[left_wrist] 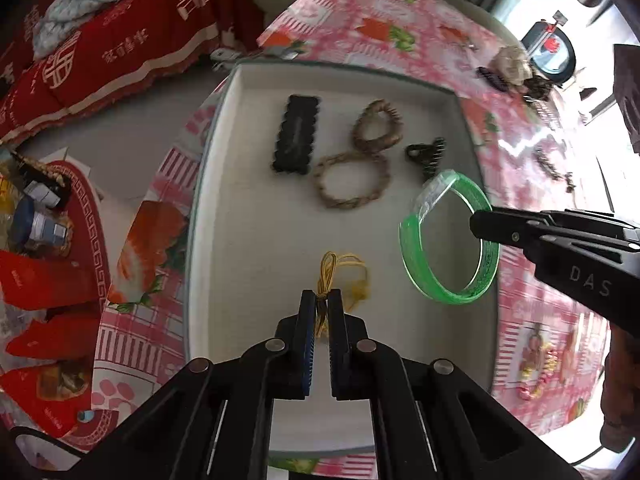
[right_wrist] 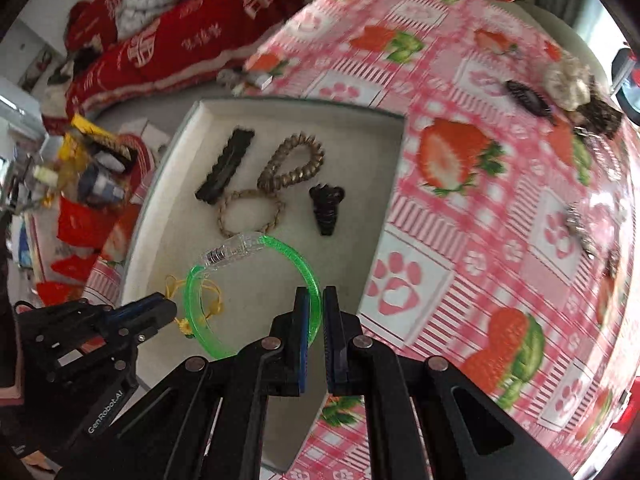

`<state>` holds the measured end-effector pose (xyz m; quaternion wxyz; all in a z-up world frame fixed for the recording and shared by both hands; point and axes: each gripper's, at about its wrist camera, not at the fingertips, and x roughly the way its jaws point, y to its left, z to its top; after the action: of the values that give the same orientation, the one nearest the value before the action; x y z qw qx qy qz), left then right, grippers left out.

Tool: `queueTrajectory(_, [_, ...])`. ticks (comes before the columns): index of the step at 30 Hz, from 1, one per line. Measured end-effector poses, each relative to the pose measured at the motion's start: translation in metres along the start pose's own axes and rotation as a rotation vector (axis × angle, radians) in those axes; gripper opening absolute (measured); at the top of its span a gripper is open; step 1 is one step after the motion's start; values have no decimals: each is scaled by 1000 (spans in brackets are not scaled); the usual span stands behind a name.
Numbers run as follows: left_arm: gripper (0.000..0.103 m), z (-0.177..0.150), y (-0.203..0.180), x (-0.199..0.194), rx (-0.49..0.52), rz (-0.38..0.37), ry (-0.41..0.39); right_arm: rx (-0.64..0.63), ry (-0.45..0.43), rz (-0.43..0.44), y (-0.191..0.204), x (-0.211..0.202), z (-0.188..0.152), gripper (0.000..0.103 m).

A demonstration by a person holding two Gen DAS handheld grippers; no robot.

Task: Organize jewelry
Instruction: 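Carry the bangle in the right tool while the left tool carries the hair tie to the tray, then open the right tool releasing the bangle while the left tool releases the hair tie in the tray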

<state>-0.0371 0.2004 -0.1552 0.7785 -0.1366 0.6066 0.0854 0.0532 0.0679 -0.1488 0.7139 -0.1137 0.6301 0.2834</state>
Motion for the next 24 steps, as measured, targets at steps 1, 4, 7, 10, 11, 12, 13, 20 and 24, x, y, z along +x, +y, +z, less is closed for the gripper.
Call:
queueTrajectory(1, [12, 1, 2, 3, -2, 6, 3, -9, 27, -7, 2, 9, 3, 7])
queueTrajectory(4, [12, 3, 5, 10, 2, 14, 3, -29, 81, -26, 7, 27, 5, 7])
queueTrajectory(7, [12, 6, 7, 16, 7, 18, 5, -42, 120, -52, 10, 41, 7, 7])
queueTrajectory(10, [12, 12, 6, 22, 17, 30, 5, -37, 140, -74, 9, 51, 10, 7])
queueTrajectory(11, [12, 14, 6, 23, 20, 29, 3, -35, 134, -77, 9, 51, 12, 7])
queueTrajectory(12, [12, 17, 6, 24, 23, 30, -1, -37, 128, -82, 10, 52, 14, 7])
queueTrajectory(13, [12, 19, 6, 25, 26, 30, -6, -39, 125, -89, 10, 52, 17, 7])
queueTrajectory(20, [12, 40, 6, 29, 36, 50, -34, -8, 94, -109, 1, 55, 34, 7])
queueTrajectory(24, [12, 45, 4, 31, 49, 67, -32, -13, 87, -114, 1, 55, 39, 7])
